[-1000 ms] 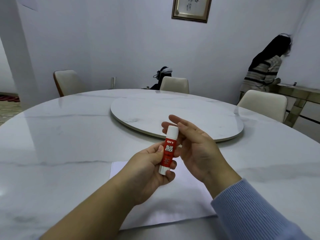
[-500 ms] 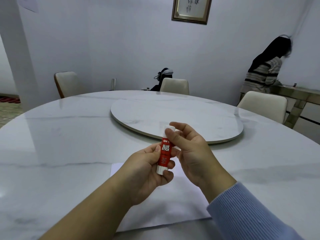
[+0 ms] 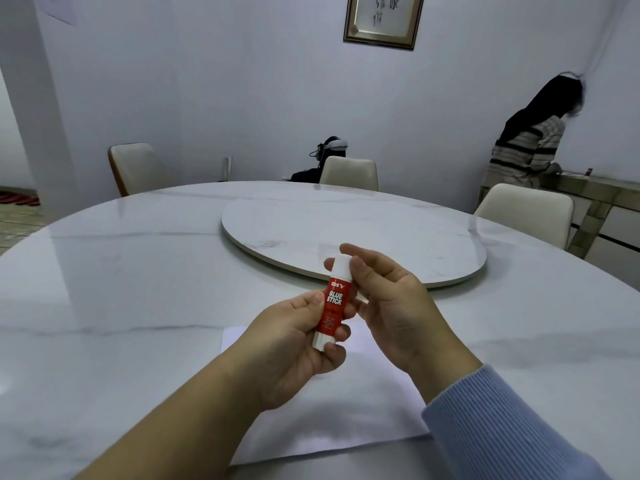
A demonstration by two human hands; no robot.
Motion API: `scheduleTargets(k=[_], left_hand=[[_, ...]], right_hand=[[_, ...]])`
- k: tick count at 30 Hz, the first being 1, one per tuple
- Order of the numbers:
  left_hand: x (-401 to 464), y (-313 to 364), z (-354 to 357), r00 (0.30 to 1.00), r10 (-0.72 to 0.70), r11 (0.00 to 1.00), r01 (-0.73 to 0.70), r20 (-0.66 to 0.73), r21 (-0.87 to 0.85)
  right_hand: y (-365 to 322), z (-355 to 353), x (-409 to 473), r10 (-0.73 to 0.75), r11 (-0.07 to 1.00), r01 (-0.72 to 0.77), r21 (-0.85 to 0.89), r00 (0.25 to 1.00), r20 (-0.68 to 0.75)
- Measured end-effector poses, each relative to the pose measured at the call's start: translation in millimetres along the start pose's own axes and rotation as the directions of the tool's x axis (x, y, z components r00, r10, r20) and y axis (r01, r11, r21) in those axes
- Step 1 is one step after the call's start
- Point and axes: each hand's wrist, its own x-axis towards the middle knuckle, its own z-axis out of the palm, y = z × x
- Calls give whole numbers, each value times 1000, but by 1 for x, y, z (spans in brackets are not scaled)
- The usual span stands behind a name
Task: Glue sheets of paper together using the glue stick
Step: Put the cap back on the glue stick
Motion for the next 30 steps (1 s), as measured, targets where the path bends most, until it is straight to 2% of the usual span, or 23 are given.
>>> scheduleTargets(k=[4,9,17,20,22,25,28,30], left_hand=[[2,-3,-3,999,47,993,-44,-27,106],[4,-1,-5,991,116,982,-105,-65,159],[1,3,-10,989,139,975,-129,-46,183],[3,4,-8,993,120,979,-118,-5,165],[6,10,-7,988,151,969,-143,-25,202],[17,22,-12,958,256,891,-182,-129,416],[32,31,-16,934,345,739,-209,-93,640],[41,31,-19,936,344,688,-192,-81,700]], right_hand=[[-2,4,0,-160,951,123,-285,981,-109],[-3,15,4,-258,879,179,-442,958,-125],[3,20,7,-296,853,224,-472,951,-84],[3,10,4,-285,862,243,-445,958,-29],[3,-3,1,-307,854,257,-453,951,-37],[1,-22,-1,-336,838,227,-497,931,-141],[3,-33,3,-351,844,211,-493,913,-210],[7,-35,5,-353,834,213,-509,915,-195]])
